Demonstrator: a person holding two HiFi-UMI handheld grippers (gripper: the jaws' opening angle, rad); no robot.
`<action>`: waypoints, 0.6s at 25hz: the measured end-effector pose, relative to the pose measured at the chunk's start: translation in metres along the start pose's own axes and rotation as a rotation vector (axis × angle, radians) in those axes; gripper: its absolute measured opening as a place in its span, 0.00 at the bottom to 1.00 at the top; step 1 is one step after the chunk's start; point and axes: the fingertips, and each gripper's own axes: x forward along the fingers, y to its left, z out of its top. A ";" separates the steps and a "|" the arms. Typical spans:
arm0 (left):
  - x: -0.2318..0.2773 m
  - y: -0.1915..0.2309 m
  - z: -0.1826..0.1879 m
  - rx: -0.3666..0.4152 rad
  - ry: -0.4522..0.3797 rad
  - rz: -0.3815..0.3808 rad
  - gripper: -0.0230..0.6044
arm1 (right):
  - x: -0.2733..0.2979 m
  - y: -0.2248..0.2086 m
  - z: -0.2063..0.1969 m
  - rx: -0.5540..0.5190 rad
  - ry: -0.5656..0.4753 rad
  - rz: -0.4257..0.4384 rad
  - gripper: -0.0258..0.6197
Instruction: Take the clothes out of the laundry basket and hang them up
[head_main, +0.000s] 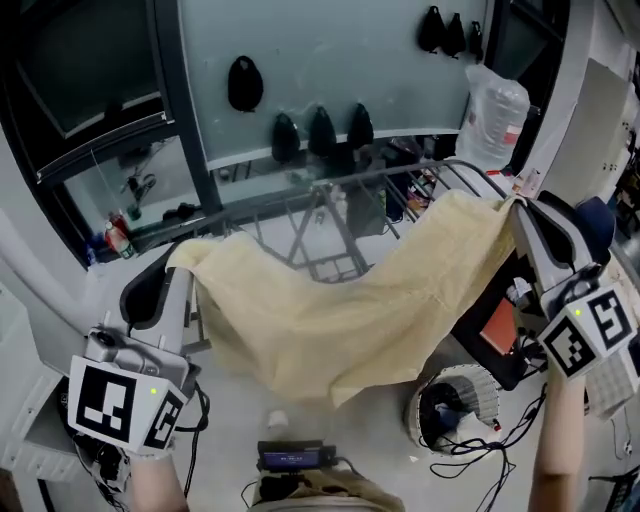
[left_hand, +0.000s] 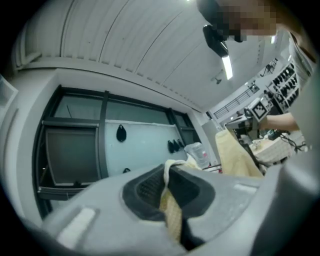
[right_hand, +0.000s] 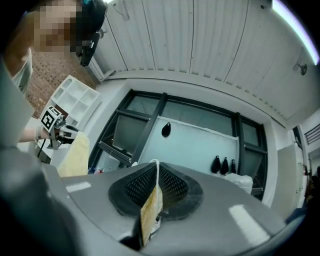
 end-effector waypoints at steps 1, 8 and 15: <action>-0.003 0.016 -0.003 0.005 0.005 0.024 0.04 | 0.018 0.008 0.002 -0.001 -0.010 0.023 0.06; 0.002 0.132 -0.023 0.098 0.056 0.179 0.04 | 0.151 0.049 -0.002 0.025 -0.027 0.129 0.06; 0.047 0.226 -0.070 0.160 0.136 0.219 0.04 | 0.291 0.075 -0.040 -0.029 0.059 0.186 0.06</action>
